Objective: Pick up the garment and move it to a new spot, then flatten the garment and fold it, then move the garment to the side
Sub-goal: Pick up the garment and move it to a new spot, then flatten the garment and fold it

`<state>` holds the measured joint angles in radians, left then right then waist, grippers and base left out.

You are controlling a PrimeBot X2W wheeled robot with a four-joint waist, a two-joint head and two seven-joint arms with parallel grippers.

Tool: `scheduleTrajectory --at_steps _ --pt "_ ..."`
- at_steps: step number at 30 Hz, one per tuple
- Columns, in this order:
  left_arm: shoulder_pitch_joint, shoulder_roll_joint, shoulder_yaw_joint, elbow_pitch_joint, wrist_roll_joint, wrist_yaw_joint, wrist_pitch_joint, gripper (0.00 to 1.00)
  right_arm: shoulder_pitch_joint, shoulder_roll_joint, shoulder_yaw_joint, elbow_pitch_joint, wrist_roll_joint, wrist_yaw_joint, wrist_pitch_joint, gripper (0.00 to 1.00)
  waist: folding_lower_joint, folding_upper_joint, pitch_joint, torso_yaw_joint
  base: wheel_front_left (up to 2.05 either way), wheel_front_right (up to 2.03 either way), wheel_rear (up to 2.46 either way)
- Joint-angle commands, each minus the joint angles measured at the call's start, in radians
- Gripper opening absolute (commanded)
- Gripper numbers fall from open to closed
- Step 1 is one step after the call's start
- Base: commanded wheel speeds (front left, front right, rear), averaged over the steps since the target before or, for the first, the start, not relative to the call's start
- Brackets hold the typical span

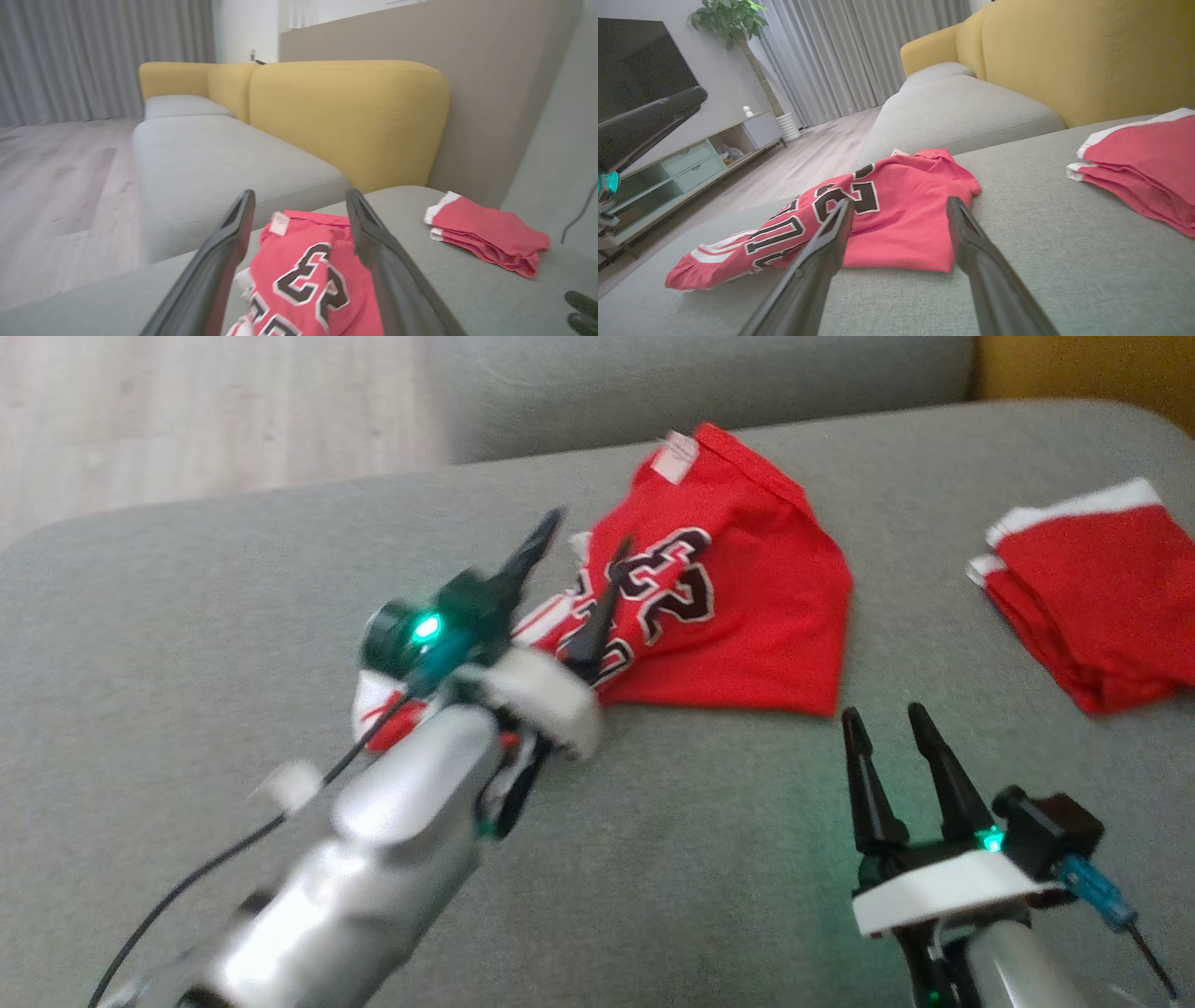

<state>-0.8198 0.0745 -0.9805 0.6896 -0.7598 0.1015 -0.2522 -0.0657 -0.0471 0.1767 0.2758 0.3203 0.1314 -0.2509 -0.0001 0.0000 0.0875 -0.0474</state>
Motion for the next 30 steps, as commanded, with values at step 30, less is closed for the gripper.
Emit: scheduleTrajectory --at_steps 30 --pt "0.492 0.124 0.442 -0.258 0.279 -0.005 0.06 1.0 0.043 -0.003 -0.031 -0.03 -0.048 -0.001 -0.011 1.0 0.0001 0.0 -0.013 0.067 0.0 0.0 0.0"
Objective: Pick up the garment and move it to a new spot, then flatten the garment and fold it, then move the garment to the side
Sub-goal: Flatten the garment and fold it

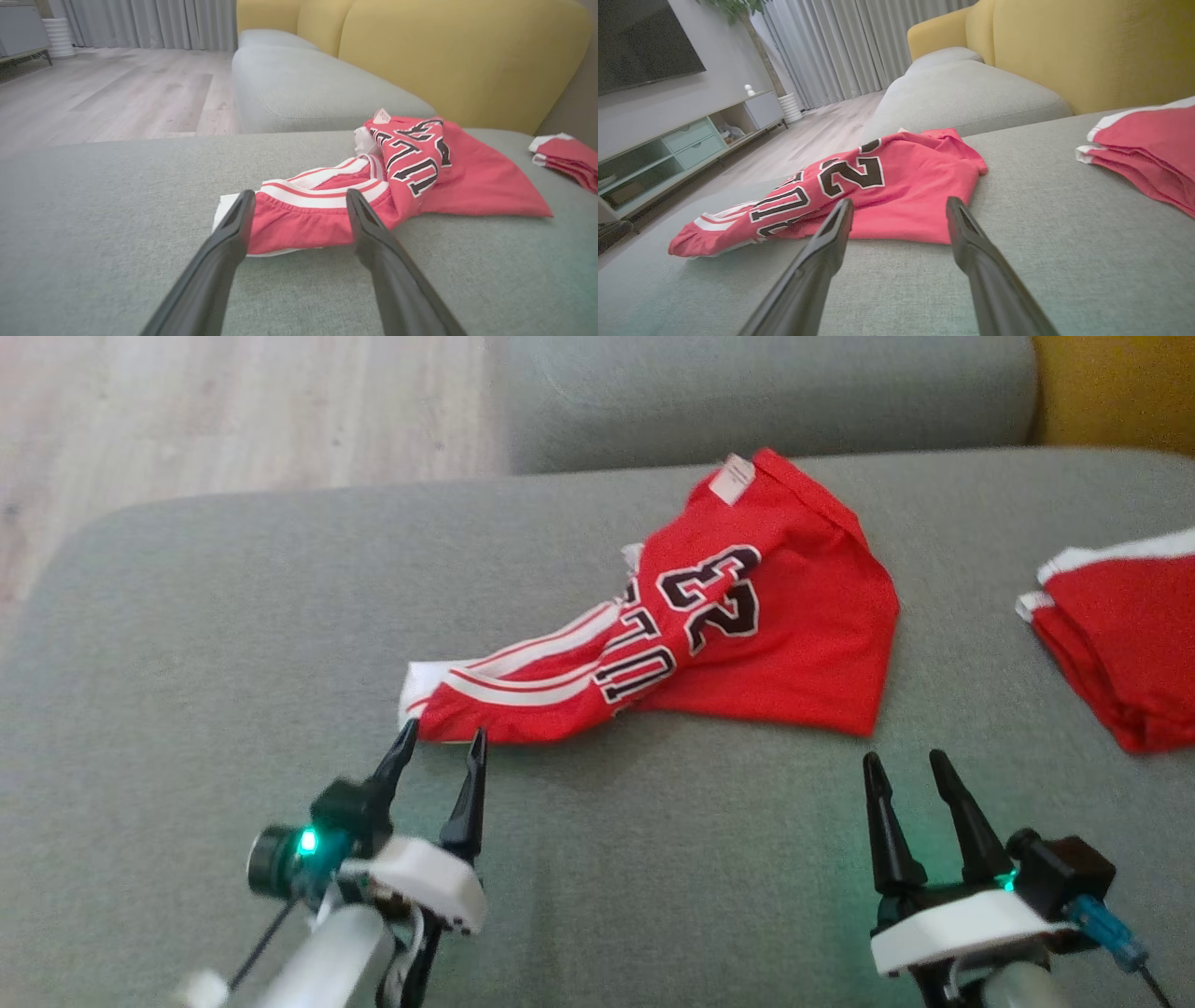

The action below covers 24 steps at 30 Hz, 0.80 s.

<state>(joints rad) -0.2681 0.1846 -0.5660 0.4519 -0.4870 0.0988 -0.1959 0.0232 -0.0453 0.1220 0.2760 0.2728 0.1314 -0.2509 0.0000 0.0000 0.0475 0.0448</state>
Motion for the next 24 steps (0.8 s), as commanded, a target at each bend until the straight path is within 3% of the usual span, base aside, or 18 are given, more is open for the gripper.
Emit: scheduleTrajectory --at_steps 1,13,18,19,21,24 --pt "-0.08 0.017 0.02 0.002 0.008 -0.012 0.024 1.0 -0.052 -0.005 0.023 -0.032 0.0 -0.001 -0.011 1.0 0.0 0.0 0.038 -0.034 0.0 0.0 0.0" --pt "-0.276 0.049 0.013 0.224 0.03 -0.036 0.105 1.0 -0.09 -0.005 0.015 -0.041 0.003 -0.001 -0.011 1.0 0.0 0.0 0.126 -0.093 0.0 0.0 0.0" --pt "-0.308 0.045 -0.01 0.282 0.016 -0.102 0.136 1.0 -0.094 -0.005 0.02 -0.039 0.006 -0.001 -0.011 1.0 0.0 0.0 0.131 -0.1 0.0 0.0 0.0" --pt "-0.311 0.044 -0.016 0.287 0.013 -0.119 0.141 0.64 -0.095 -0.005 0.021 -0.038 0.007 -0.001 -0.011 1.0 0.0 0.0 0.129 -0.101 0.0 0.0 0.0" --pt "-0.315 0.041 -0.023 0.296 0.005 -0.144 0.147 0.0 -0.095 -0.005 0.02 -0.036 0.008 -0.001 -0.011 1.0 0.0 0.0 0.125 -0.102 0.0 0.0 0.0" --pt "-0.314 0.042 -0.037 0.299 -0.004 -0.173 0.152 0.0 -0.093 -0.005 0.019 -0.032 0.01 -0.001 -0.011 1.0 0.0 0.0 0.115 -0.1 0.0 0.0 0.0"
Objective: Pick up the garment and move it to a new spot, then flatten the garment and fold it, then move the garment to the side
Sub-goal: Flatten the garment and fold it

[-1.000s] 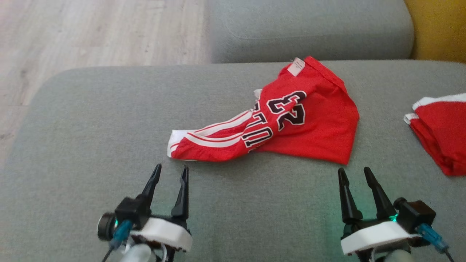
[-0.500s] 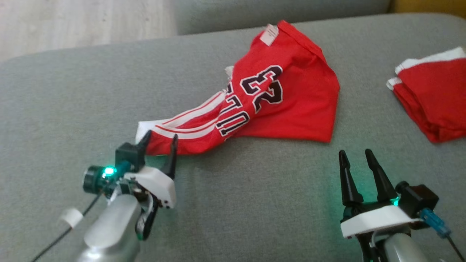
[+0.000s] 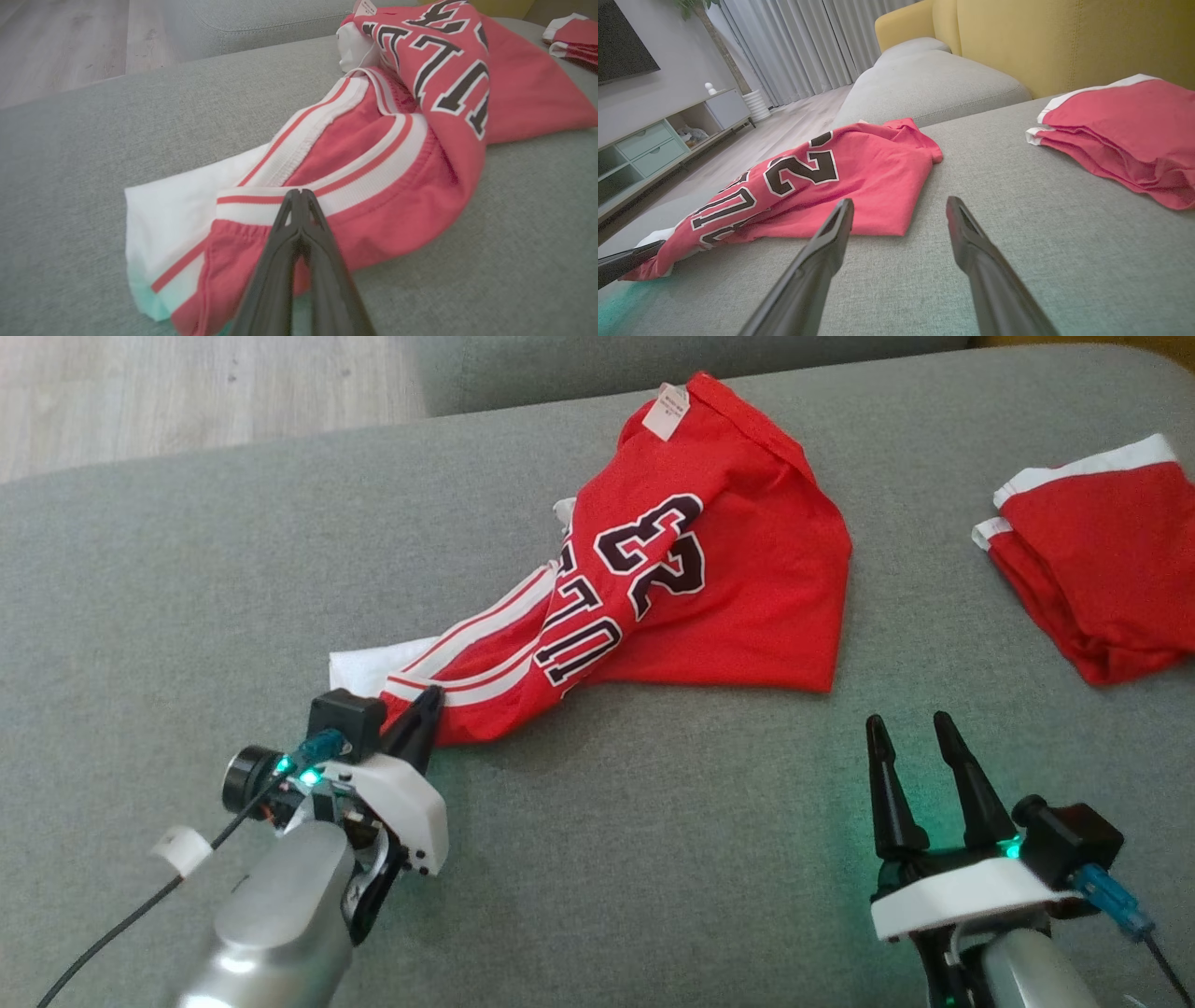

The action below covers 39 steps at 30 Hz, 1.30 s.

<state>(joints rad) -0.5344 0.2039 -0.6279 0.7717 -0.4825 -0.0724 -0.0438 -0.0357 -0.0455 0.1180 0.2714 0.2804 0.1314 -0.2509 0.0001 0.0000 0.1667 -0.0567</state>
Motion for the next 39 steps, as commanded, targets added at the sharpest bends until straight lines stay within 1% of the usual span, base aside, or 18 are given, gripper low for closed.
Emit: scheduleTrajectory --at_steps 1,6,10,11,14,15,18,22,23,24,25,29,32,35,39 --pt "-0.047 0.023 0.022 -0.022 -0.011 -0.008 0.0 0.0 -0.033 -0.005 0.023 -0.026 0.003 -0.001 -0.011 1.0 -0.0001 0.0 -0.009 0.003 0.0 0.0 0.0" --pt "-0.039 0.03 0.018 -0.041 -0.031 -0.025 -0.009 0.0 -0.025 -0.005 0.023 -0.023 0.007 -0.001 -0.011 1.0 -0.0001 0.0 -0.033 0.012 0.0 0.0 0.0" --pt "-0.043 0.051 0.022 -0.057 -0.016 -0.001 -0.044 0.0 -0.023 -0.005 0.03 -0.027 0.011 -0.001 -0.011 1.0 -0.0001 0.0 -0.049 0.018 0.0 0.0 0.0" --pt "-0.039 0.053 0.036 -0.075 -0.018 0.019 -0.078 0.0 -0.021 -0.005 0.03 -0.034 0.015 -0.001 -0.011 1.0 -0.0001 0.0 -0.06 0.021 0.0 0.0 0.0" --pt "-0.02 0.053 0.064 -0.108 -0.024 0.062 -0.137 0.0 -0.014 -0.005 0.025 -0.04 0.014 -0.001 -0.011 1.0 -0.0001 0.0 -0.082 0.032 0.0 0.0 0.0" --pt "-0.02 0.053 0.064 -0.108 -0.024 0.062 -0.137 0.0 -0.014 -0.005 0.025 -0.04 0.014 -0.001 -0.011 1.0 -0.0001 0.0 -0.082 0.032 0.0 0.0 0.0" --pt "0.025 0.047 0.095 -0.152 -0.038 0.107 -0.178 0.0 -0.002 -0.005 0.015 -0.048 0.015 -0.001 -0.011 1.0 -0.0001 0.0 -0.109 0.052 0.0 0.0 0.0" --pt "0.123 0.037 0.136 -0.236 -0.054 0.161 -0.207 0.0 0.017 -0.005 0.006 -0.065 0.014 -0.001 -0.011 1.0 -0.0001 0.0 -0.141 0.083 0.0 0.0 0.0" --pt "0.152 0.033 0.145 -0.26 -0.058 0.173 -0.21 0.17 0.022 -0.005 0.006 -0.069 0.015 -0.001 -0.011 1.0 -0.0001 0.0 -0.148 0.092 0.0 0.0 0.0" --pt "0.181 0.028 0.156 -0.284 -0.06 0.187 -0.213 0.82 0.027 -0.005 0.009 -0.073 0.018 -0.001 -0.011 1.0 -0.0001 0.0 -0.154 0.1 0.0 0.0 0.0" --pt "0.208 0.025 0.161 -0.306 -0.057 0.197 -0.215 1.0 0.033 -0.005 0.009 -0.076 0.012 -0.001 -0.011 1.0 -0.0001 0.0 -0.159 0.108 0.0 0.0 0.0" --pt "0.308 0.006 0.172 -0.38 -0.037 0.223 -0.217 1.0 0.052 -0.005 0.006 -0.078 -0.004 -0.001 -0.011 1.0 -0.0001 0.0 -0.174 0.132 0.0 0.0 0.0" --pt "0.375 -0.019 0.193 -0.426 -0.023 0.231 -0.218 1.0 0.057 -0.005 0.004 -0.078 -0.008 -0.001 -0.011 1.0 -0.0001 0.0 -0.176 0.137 0.0 0.0 0.0" --pt "0.386 -0.027 0.199 -0.433 -0.007 0.222 -0.218 1.0 0.056 -0.005 0.005 -0.077 -0.007 -0.001 -0.011 1.0 -0.0001 0.0 -0.175 0.134 0.0 0.0 0.0" --pt "0.363 -0.018 0.195 -0.405 -0.001 0.197 -0.213 1.0 0.051 -0.005 0.012 -0.073 -0.011 -0.001 -0.011 1.0 -0.0001 0.0 -0.164 0.117 0.0 0.0 0.0"
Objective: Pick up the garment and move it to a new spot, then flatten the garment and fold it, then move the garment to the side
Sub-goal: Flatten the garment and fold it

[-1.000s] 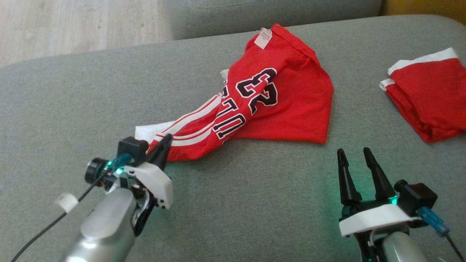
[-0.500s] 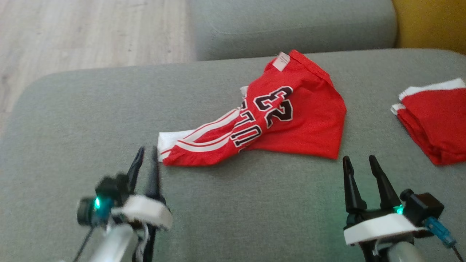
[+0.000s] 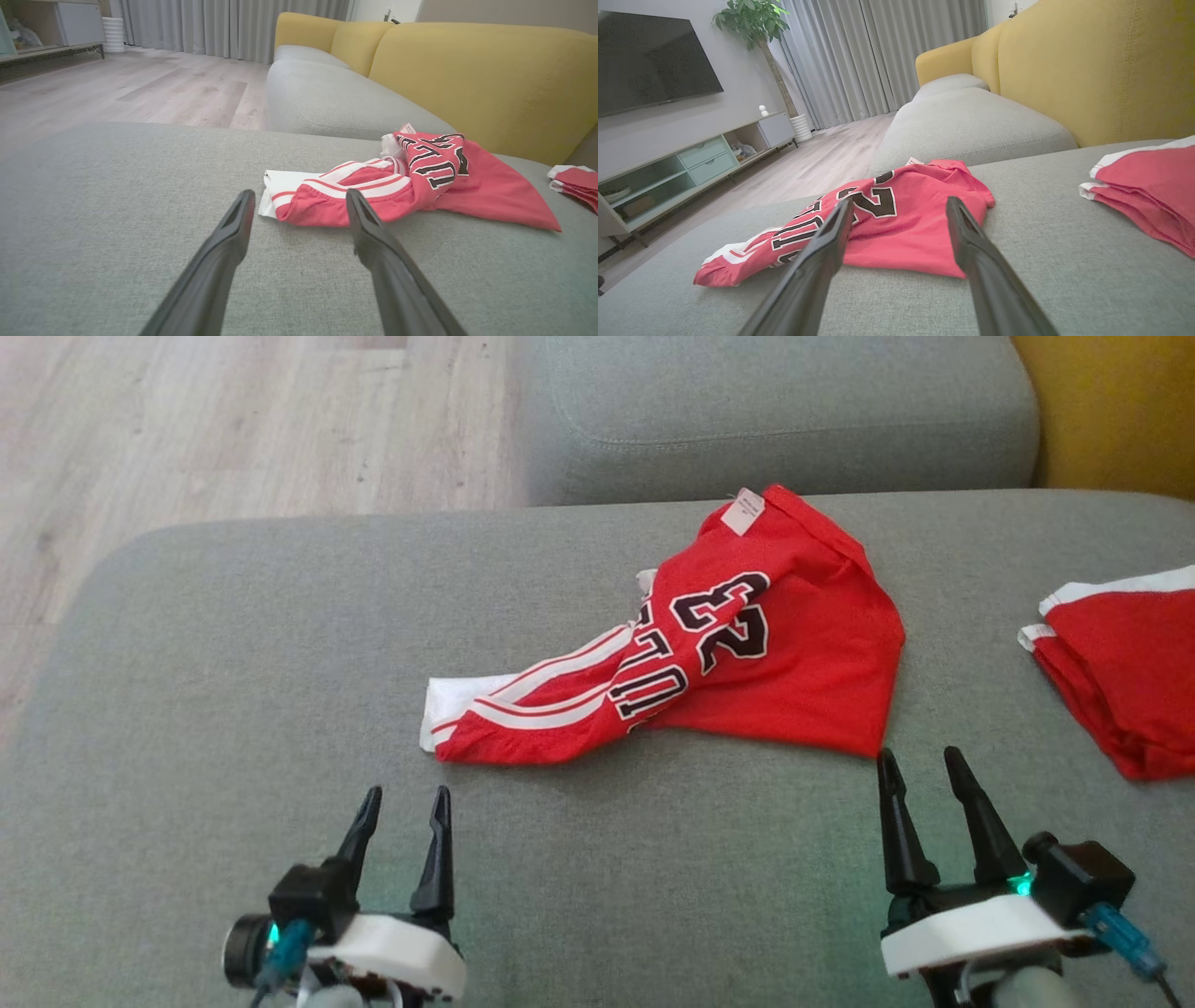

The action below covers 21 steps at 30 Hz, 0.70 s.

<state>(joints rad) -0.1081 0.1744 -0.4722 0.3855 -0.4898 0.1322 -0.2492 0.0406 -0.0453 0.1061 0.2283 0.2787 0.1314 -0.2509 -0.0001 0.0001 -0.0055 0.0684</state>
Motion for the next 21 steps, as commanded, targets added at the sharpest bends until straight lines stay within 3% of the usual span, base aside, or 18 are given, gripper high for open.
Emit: scheduleTrajectory --at_steps 1,5,14,21 --pt "-0.077 0.017 0.037 -0.01 0.007 -0.014 -0.001 1.0 -0.028 -0.005 0.024 -0.03 -0.009 -0.001 -0.011 1.0 0.0001 -0.0001 0.016 -0.013 0.0 0.0 0.0" --pt "-0.164 0.043 0.016 0.035 0.013 -0.058 0.069 1.0 -0.043 -0.005 0.031 -0.032 -0.012 -0.001 -0.011 1.0 0.0001 -0.0001 0.065 -0.029 0.0 0.0 0.0" --pt "-0.423 0.096 -0.052 0.196 0.012 -0.207 0.293 1.0 -0.099 -0.005 0.024 -0.034 -0.036 -0.001 -0.011 1.0 0.0001 -0.0001 0.209 -0.069 0.0 0.0 0.0" --pt "-0.495 0.113 -0.099 0.265 0.015 -0.244 0.334 1.0 -0.12 -0.005 0.03 -0.029 -0.033 -0.001 -0.011 1.0 0.0001 -0.0001 0.244 -0.088 0.0 0.0 0.0"
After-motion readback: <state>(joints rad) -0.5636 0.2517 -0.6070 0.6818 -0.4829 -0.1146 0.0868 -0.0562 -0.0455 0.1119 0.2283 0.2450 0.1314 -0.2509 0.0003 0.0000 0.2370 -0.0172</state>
